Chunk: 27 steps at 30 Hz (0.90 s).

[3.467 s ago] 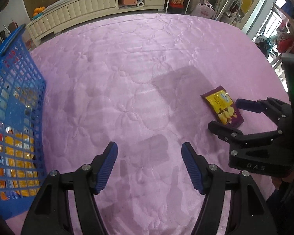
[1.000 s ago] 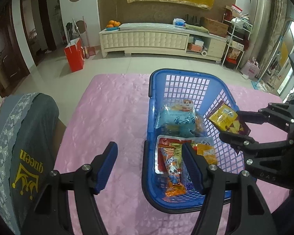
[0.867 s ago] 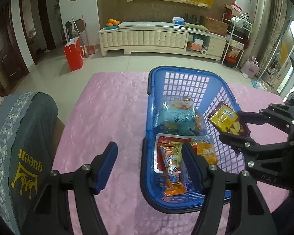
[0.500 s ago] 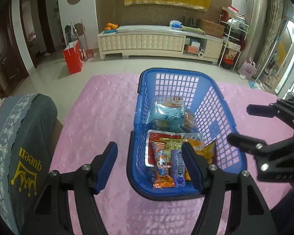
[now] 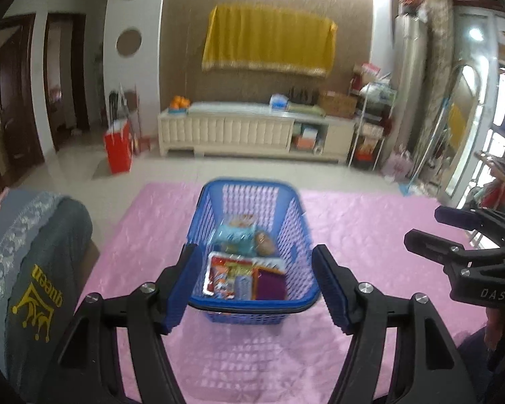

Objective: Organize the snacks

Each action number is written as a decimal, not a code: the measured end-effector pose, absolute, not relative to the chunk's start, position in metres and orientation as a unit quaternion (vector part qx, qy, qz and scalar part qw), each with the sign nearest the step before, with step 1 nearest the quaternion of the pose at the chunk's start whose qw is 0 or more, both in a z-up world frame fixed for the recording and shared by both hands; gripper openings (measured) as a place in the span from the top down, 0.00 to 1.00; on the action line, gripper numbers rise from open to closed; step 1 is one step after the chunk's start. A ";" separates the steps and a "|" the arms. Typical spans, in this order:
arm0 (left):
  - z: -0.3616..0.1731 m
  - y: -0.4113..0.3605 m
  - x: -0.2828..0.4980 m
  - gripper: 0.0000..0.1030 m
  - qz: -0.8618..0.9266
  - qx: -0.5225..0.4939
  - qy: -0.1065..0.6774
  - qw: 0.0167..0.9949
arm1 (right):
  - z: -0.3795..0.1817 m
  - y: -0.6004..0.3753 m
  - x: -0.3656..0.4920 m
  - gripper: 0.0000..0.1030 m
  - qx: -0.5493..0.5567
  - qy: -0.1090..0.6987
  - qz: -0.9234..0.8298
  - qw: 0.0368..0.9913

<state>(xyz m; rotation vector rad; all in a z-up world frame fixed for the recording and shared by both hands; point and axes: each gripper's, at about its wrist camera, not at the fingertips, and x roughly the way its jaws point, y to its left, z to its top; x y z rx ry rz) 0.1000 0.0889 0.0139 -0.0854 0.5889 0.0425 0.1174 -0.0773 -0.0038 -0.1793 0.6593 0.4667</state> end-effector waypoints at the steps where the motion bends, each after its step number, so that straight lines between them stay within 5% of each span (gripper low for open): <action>1: 0.017 0.085 0.092 0.36 0.019 -0.041 0.282 0.958 | 0.001 -0.083 0.108 0.19 -0.082 0.309 0.219 0.922; 8: 0.043 0.057 0.048 0.13 0.015 -0.021 0.223 0.974 | 0.024 -0.115 0.057 0.11 -0.055 0.257 0.173 0.949; 11: 0.049 0.049 0.033 0.00 0.005 -0.021 0.213 0.977 | 0.029 -0.124 0.036 0.00 -0.051 0.233 0.166 0.957; 27: 0.054 0.019 -0.015 0.00 -0.017 0.016 0.193 0.981 | 0.037 -0.135 -0.016 0.00 -0.039 0.211 0.157 0.964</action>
